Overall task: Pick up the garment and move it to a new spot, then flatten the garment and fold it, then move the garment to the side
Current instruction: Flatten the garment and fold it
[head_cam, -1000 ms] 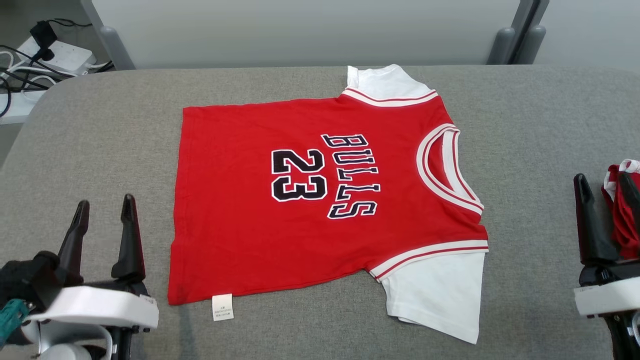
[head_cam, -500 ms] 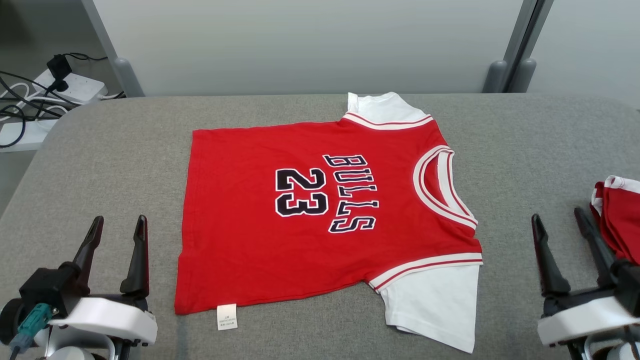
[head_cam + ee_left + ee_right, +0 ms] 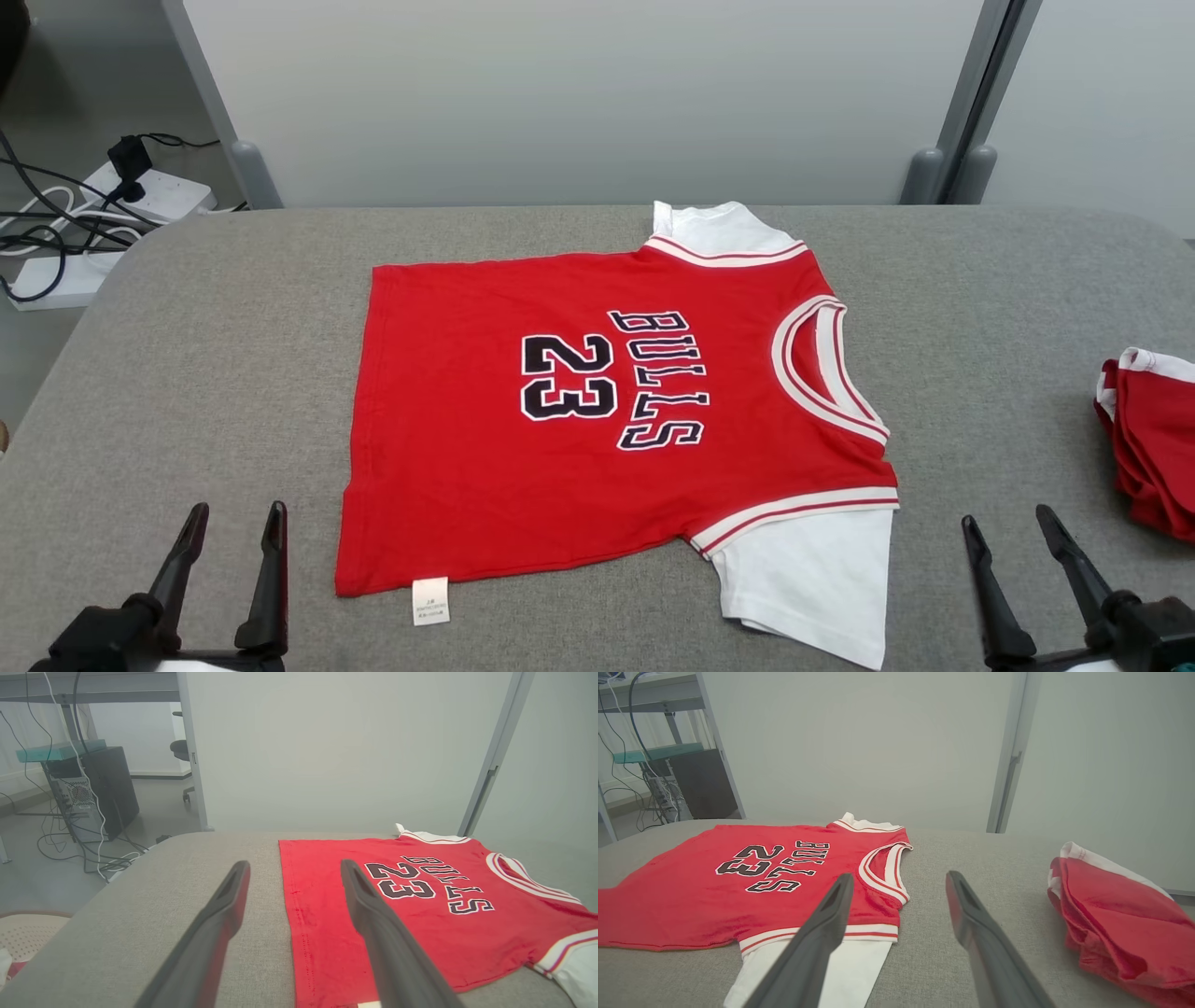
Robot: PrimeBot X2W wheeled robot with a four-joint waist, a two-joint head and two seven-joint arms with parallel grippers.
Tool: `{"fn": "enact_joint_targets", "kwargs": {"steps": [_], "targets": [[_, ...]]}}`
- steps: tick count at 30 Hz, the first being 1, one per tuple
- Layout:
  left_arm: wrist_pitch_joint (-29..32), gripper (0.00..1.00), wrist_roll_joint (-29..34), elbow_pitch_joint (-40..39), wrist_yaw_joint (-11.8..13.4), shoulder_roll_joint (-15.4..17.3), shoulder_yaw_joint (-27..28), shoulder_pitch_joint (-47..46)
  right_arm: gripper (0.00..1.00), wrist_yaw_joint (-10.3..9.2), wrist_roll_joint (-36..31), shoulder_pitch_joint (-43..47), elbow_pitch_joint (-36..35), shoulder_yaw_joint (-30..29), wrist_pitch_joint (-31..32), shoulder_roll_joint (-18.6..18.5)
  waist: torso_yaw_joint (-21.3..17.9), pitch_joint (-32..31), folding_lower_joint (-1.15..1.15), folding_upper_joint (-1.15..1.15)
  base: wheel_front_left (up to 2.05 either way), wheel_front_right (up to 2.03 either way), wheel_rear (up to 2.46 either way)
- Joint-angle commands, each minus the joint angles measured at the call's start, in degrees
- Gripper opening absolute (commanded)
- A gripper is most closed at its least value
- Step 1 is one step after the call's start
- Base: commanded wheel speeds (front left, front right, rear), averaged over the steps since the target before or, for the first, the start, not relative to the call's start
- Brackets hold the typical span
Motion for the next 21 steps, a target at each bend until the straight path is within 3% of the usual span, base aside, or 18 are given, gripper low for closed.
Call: {"fn": "enact_joint_targets", "kwargs": {"steps": [1, 9, 21], "targets": [[-0.8, 1.00, 0.8, -1.8, -0.6, 0.4, 3.0, -1.4, 1.00, 0.23, -0.1, -0.3, -2.2, 1.3, -0.8, -0.5, -0.1, -0.1, 0.00, 0.00, 0.00, 0.00, 0.00], [-0.8, 1.00, 3.1, -2.8, -2.2, -3.0, 5.6, 1.2, 1.00, 0.23, -0.3, 2.7, -5.8, 0.2, -0.8, 1.6, -0.5, -0.2, 0.00, 0.00, 0.00, 0.00, 0.00], [-0.8, 1.00, 3.5, -1.9, -3.4, -4.5, 6.7, 1.6, 1.00, 0.23, 0.4, 3.4, -9.6, -1.6, -0.5, 2.6, -0.4, -0.1, 0.00, 0.00, 0.00, 0.00, 0.00]]}}
